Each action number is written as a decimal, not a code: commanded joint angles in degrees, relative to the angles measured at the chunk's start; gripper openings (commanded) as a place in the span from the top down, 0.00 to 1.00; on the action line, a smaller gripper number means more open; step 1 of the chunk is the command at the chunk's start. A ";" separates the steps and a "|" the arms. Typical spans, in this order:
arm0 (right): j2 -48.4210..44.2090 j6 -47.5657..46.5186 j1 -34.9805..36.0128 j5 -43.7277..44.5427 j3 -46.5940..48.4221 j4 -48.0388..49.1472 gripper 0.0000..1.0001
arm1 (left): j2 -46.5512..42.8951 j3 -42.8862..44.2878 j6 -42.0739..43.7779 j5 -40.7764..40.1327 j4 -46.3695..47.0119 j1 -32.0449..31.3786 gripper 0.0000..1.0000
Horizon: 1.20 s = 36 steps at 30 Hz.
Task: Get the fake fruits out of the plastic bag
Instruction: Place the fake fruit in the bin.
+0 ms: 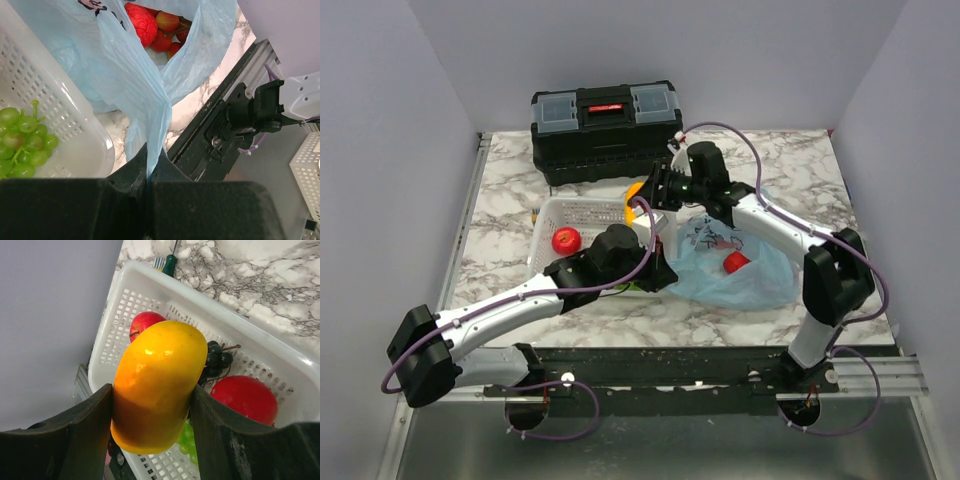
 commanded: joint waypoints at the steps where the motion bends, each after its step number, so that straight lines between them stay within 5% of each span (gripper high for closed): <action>1: 5.10 -3.98 1.71 -2.72 5.91 -5.11 0.83 | -1.13 -0.46 -0.86 0.86 0.28 -0.13 1.00; 8: 12.14 -5.54 4.28 -3.41 13.49 -8.80 0.71 | -1.97 -0.63 -1.06 0.18 -0.30 -0.10 1.00; 17: 15.98 -4.87 5.61 -3.16 15.97 -7.93 0.38 | -2.09 -1.01 -1.67 0.26 -0.24 -0.15 1.00; 28: 14.95 -2.91 5.90 -3.54 14.44 -4.30 0.25 | -2.23 -1.16 -1.67 0.51 -0.33 -0.15 1.00; 36: 10.34 -3.29 5.88 0.64 10.10 -2.83 0.24 | -2.57 -1.35 -1.51 0.38 -0.18 -0.15 1.00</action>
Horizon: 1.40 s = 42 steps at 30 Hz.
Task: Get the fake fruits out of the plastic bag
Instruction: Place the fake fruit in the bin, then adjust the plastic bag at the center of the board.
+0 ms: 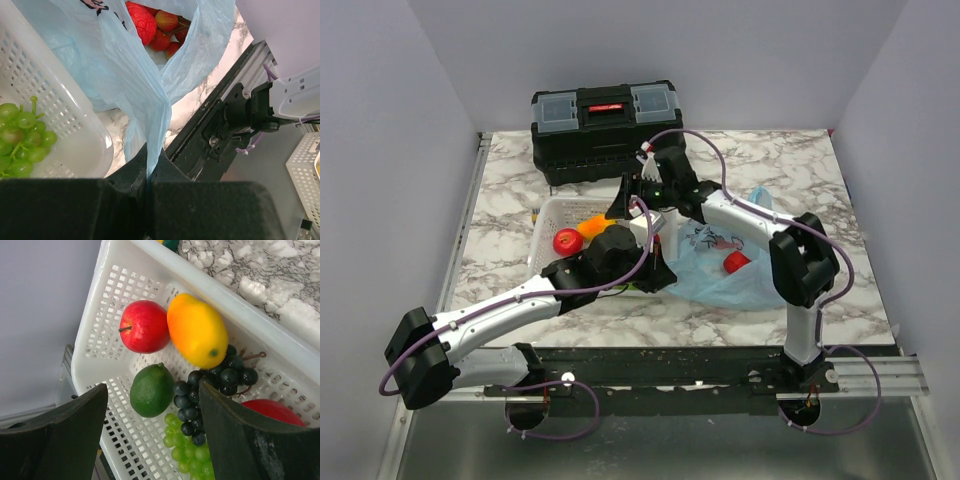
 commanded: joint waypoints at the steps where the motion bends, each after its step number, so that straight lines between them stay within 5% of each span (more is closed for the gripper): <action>1: -5.54 -0.13 0.34 3.04 -3.46 1.97 0.24 | -1.44 -0.87 -0.23 0.29 0.11 -0.15 1.00; 16: -36.41 -4.95 0.28 29.56 -25.93 -5.45 0.26 | -0.76 -1.14 0.47 1.07 1.10 -0.09 1.00; 25: -58.34 3.44 0.26 38.89 -39.97 -16.37 0.36 | 1.12 0.00 1.53 1.38 1.93 -0.06 1.00; 32: -55.53 8.22 0.25 43.10 -42.97 -19.74 0.36 | 2.91 1.32 1.62 3.09 2.26 -0.06 1.00; 38: -45.69 19.15 0.25 50.38 -39.38 -29.08 0.37 | 1.62 0.00 1.01 2.41 2.55 -0.06 1.00; 42: -47.13 29.08 0.20 54.93 -42.02 -35.24 0.41 | 1.28 -0.96 0.83 2.05 2.96 -0.08 1.00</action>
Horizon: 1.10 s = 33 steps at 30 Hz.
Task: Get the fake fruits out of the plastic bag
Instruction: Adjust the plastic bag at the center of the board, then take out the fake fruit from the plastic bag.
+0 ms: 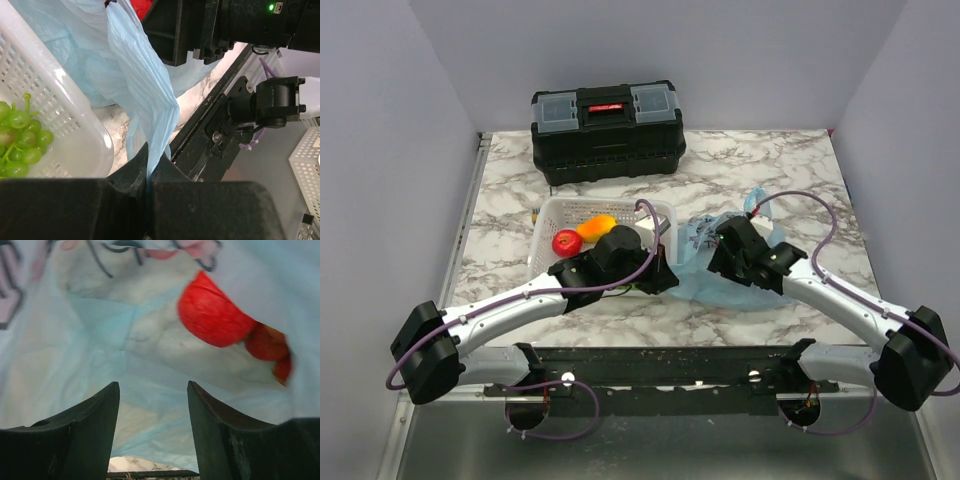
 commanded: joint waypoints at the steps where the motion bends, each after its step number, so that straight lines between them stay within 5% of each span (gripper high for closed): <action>1: -3.54 14.08 0.23 8.98 -2.62 -9.23 0.42 | -1.40 -0.78 0.13 0.67 2.11 -0.08 1.00; 6: -13.21 23.01 0.23 14.35 -9.22 -11.80 0.43 | -0.47 -0.10 0.71 1.34 2.23 -0.06 1.00; 12: -13.91 30.48 -0.11 19.52 -11.35 -17.27 0.44 | 0.42 0.74 1.45 1.40 1.87 -0.06 1.00; 20: -11.53 5.27 -0.21 14.41 -8.72 2.76 0.27 | 0.37 0.22 1.27 1.57 1.79 -0.08 1.00; 25: -6.33 -0.60 -0.27 19.08 -4.65 4.31 0.17 | 0.13 0.04 1.18 1.33 1.68 -0.08 1.00; 33: 4.38 -3.66 -3.19 19.54 -2.27 7.10 0.17 | -0.14 0.02 1.19 1.48 1.00 -0.08 1.00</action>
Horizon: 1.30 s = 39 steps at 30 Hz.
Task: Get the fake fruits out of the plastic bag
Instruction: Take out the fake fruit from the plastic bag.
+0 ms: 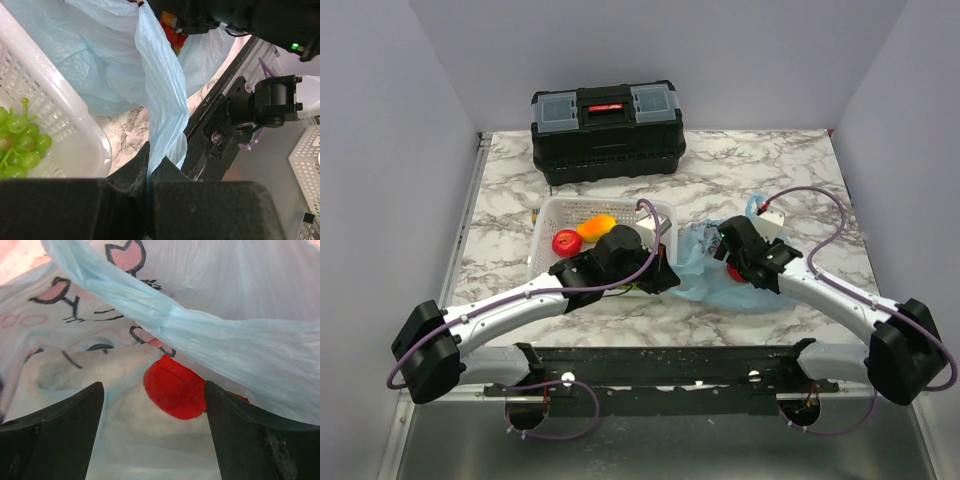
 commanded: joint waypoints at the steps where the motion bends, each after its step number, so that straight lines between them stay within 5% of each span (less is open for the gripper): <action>1: 4.68 -2.32 -1.07 2.23 1.32 1.71 0.17 | -0.47 -0.08 0.81 0.91 -0.25 -0.06 1.00; 15: 13.03 -2.59 -1.25 0.25 0.79 4.07 0.26 | 0.75 0.51 0.90 1.37 -0.34 -0.01 1.00; 29: 4.17 -6.47 -1.25 -6.50 1.10 4.71 0.87 | 1.08 0.68 0.73 1.54 -0.43 -0.05 1.00; 39: -13.12 -8.43 -1.25 -15.91 -1.97 13.68 0.99 | 1.01 0.28 0.04 2.15 0.64 -0.06 1.00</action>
